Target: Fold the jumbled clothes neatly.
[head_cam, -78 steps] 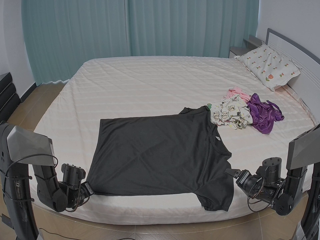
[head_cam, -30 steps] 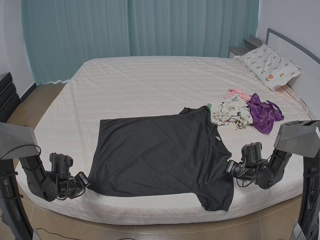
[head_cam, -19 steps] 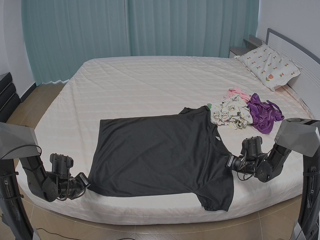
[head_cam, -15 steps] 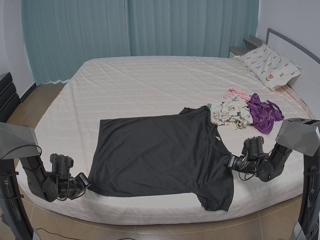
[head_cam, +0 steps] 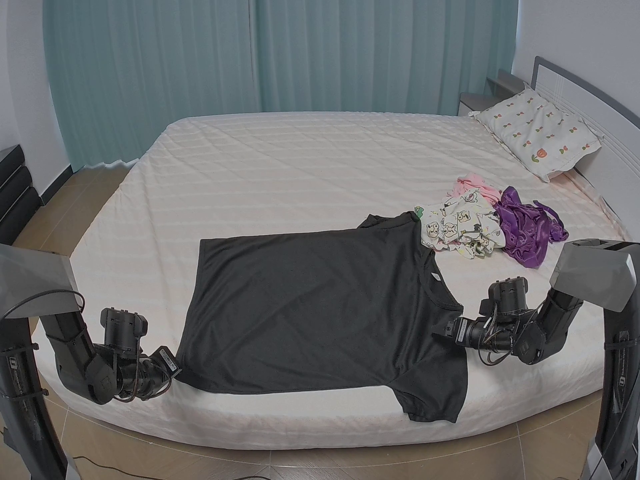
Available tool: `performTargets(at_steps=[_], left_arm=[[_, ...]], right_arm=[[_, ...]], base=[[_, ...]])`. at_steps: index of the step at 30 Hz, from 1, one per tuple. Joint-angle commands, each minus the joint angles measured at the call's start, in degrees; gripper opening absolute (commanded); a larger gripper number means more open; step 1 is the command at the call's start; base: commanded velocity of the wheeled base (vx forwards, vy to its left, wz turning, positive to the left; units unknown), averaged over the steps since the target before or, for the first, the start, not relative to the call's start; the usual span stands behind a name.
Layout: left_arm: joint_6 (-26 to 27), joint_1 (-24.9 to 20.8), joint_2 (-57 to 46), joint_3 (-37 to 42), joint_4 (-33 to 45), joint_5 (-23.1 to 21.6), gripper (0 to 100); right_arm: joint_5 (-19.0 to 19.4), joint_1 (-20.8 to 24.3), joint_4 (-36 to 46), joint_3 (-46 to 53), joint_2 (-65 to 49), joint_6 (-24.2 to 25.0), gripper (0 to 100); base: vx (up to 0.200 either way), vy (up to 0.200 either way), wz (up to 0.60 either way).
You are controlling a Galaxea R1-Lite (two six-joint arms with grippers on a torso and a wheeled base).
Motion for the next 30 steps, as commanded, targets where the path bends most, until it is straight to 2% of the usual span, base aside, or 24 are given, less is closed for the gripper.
performTargets(at_steps=[1,9,20,21,26,30], left_arm=[[0.0,0.0,0.2,-0.1,0.0,0.0,0],[0.0,0.0,0.2,0.0,0.0,0.0,0],[-0.8,0.0,0.2,0.0,0.0,0.0,0],[-1.3,0.0,0.2,-0.2,0.0,0.0,0],[-1.6,-0.1,0.1,-0.3,0.0,0.0,0],[-1.6,-0.1,0.2,-0.3,0.0,0.0,0]], right_arm=[[0.2,-0.1,1.1,-1.8,2.6,-1.0,0],[0.2,-0.6,1.3,-9.5,3.2,-0.9,0],[0.4,0.4,1.8,-15.2,5.3,-1.8,0],[0.4,0.5,1.9,-15.1,5.4,-1.9,100],[0.0,-0.3,1.9,-14.0,4.8,-1.6,100],[-0.1,-2.7,1.8,-10.7,1.6,-1.4,100]], base=[[0.000,0.000,0.00],[0.000,0.000,0.00],[0.000,0.000,0.00],[0.000,0.000,0.00],[0.000,0.000,0.00],[0.000,0.000,0.00]])
